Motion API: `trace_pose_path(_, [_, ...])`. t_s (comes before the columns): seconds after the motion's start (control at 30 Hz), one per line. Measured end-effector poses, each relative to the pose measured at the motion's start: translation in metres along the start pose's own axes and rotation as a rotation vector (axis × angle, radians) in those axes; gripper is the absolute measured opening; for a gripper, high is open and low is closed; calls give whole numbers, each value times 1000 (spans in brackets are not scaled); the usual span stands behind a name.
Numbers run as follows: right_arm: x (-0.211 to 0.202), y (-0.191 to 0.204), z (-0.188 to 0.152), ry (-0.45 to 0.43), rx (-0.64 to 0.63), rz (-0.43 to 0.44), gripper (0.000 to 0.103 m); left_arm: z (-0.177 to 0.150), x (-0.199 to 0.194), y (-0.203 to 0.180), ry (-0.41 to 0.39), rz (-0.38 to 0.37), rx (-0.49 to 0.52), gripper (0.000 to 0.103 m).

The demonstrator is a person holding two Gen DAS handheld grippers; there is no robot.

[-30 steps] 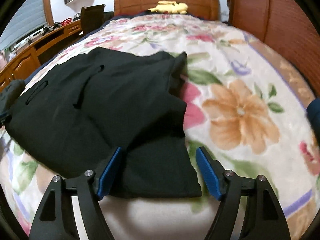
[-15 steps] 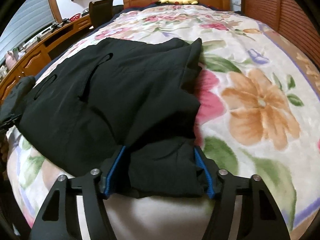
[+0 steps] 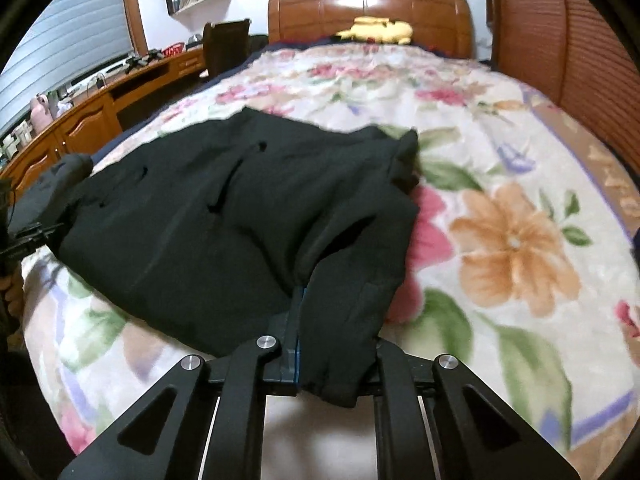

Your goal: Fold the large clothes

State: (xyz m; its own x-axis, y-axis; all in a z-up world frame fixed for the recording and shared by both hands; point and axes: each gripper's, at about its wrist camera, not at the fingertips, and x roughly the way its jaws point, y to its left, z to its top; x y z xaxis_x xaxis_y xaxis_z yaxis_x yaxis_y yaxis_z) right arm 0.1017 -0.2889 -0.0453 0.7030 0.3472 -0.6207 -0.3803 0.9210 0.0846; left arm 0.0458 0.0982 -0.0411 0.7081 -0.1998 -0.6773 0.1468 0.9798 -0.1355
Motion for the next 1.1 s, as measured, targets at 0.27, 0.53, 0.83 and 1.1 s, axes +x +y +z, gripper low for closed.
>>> trace_pose_path(0.27, [-42, 7, -14, -29, -52, -24, 10, -25, -43, -17, -13, -51, 38, 23])
trace_pose_path(0.53, [-80, 8, -44, -37, -79, 4, 11, -47, -79, -45, -26, -16, 103, 23])
trace_pose_path(0.83, [-64, -6, -69, -52, -71, 19, 11, -41, -75, -52, -2, 79, 49, 28])
trace_pose_path(1.1, [-68, -11, -85, -82, -53, 52, 12, -46, -96, -61, -36, 130, 67, 81])
